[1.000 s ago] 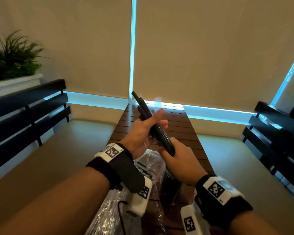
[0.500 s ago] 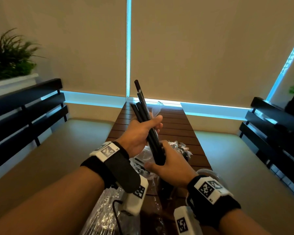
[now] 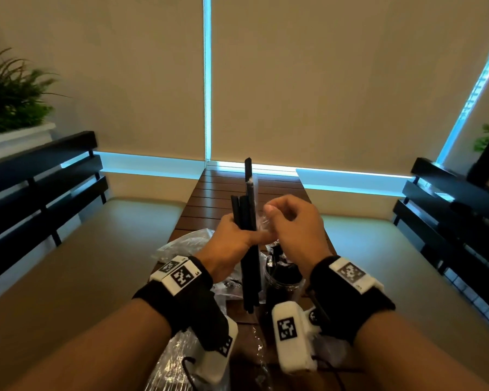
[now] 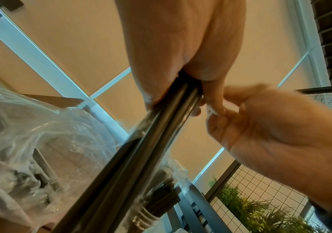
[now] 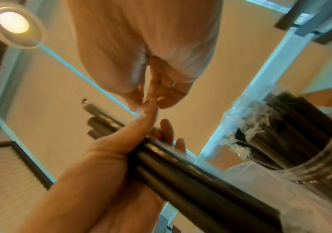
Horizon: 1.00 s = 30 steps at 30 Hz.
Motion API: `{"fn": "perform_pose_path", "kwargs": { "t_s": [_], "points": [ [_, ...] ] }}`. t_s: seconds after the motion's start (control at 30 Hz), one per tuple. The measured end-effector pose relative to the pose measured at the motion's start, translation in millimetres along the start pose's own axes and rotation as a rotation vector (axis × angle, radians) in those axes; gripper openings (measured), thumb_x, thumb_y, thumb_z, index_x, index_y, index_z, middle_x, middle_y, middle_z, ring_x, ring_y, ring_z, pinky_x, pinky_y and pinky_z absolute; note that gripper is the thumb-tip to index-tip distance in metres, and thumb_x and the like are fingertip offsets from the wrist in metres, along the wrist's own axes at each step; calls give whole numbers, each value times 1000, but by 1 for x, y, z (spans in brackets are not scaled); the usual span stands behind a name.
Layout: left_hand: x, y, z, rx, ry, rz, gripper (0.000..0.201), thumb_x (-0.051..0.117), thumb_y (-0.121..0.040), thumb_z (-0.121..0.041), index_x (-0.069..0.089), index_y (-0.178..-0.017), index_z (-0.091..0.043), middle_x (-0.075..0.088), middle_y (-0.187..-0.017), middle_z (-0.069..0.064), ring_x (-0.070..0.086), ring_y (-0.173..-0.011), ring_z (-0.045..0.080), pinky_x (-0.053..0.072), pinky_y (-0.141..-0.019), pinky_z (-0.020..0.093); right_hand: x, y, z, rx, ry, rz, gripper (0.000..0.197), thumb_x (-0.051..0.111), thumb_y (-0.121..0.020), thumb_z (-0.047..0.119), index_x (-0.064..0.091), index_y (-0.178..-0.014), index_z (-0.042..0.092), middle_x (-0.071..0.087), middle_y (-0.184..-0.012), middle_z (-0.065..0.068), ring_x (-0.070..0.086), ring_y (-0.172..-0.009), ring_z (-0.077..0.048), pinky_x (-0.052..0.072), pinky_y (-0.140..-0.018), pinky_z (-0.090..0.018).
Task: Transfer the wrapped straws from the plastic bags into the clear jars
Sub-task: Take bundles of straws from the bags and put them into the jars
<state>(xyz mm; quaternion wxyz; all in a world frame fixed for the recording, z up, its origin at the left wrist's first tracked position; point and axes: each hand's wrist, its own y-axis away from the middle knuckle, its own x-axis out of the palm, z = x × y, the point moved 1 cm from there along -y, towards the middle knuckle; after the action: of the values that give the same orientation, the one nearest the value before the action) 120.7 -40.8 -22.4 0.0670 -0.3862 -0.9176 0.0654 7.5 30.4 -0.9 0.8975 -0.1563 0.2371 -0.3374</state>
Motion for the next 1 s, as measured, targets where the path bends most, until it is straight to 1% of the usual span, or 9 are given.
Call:
{"fn": "perform_pose_path", "kwargs": {
  "t_s": [0.07, 0.13, 0.27, 0.37, 0.47, 0.6, 0.77, 0.87, 1.0],
  "points": [
    [-1, -2, -2, 1, -5, 7, 18, 75, -80, -3, 63, -74, -14, 62, -74, 1, 65, -77, 14, 54, -78, 28, -4, -1, -9, 62, 26, -37, 9, 65, -92, 24, 70, -85, 25, 69, -80, 10, 65, -78, -5, 52, -70, -22],
    [-2, -3, -3, 20, 12, -7, 15, 75, -82, -11, 60, -82, -8, 62, -82, 7, 66, -84, 18, 55, -84, 31, -4, -1, -13, 39, 73, -51, 9, 65, -91, 22, 70, -84, 24, 69, -78, 10, 63, -74, -2, 46, -62, -12],
    [-4, -5, -3, 23, 49, -113, 18, 67, -91, -22, 63, -93, -5, 63, -86, 7, 65, -85, 16, 53, -91, 36, -2, 1, -13, -11, 130, -68, 7, 66, -90, 17, 67, -85, 21, 66, -76, 10, 59, -68, 2, 41, -57, -3],
    [-9, -10, -3, -4, 67, -238, 15, 65, -93, -23, 65, -96, -8, 71, -93, 9, 70, -94, 17, 50, -96, 41, -2, 7, -19, -80, 253, -26, 9, 63, -87, 10, 63, -84, 18, 61, -73, 10, 55, -66, 0, 41, -59, -7],
    [-15, -14, -9, -21, 80, -312, 24, 63, -94, -27, 67, -105, -7, 75, -98, 6, 68, -107, 18, 44, -104, 44, -1, 15, -28, -157, 475, 122, 12, 60, -87, 9, 60, -81, 20, 57, -75, 10, 52, -69, -4, 44, -63, -20],
    [-18, -18, -18, -9, 137, -334, 18, 62, -95, -28, 66, -102, -12, 74, -91, 2, 62, -116, 21, 39, -107, 48, -2, 27, -37, -211, 732, 354, 8, 57, -93, 13, 59, -89, 21, 54, -87, 7, 54, -79, -11, 45, -69, -21],
    [-31, -26, -23, 5, 167, -444, 16, 64, -94, -30, 64, -99, -15, 73, -91, 6, 66, -107, 23, 42, -108, 53, -3, 39, -41, -256, 1034, 674, 22, 54, -98, 17, 62, -118, 10, 60, -114, -9, 65, -99, -27, 56, -84, -37],
    [-37, -29, -23, 10, 157, -495, 15, 64, -94, -32, 62, -99, -18, 72, -95, 8, 66, -98, 21, 44, -106, 51, -3, 48, -38, -248, 1191, 858, 24, 50, -99, 11, 60, -120, 4, 60, -118, -15, 64, -105, -35, 55, -86, -42],
    [-34, -27, -19, 12, 150, -508, 17, 64, -94, -31, 61, -104, -17, 66, -88, 3, 65, -90, 17, 49, -101, 45, -1, 54, -40, -181, 1243, 924, 23, 45, -99, 5, 61, -113, -1, 62, -114, -18, 64, -103, -37, 52, -85, -42]
  ]
}}
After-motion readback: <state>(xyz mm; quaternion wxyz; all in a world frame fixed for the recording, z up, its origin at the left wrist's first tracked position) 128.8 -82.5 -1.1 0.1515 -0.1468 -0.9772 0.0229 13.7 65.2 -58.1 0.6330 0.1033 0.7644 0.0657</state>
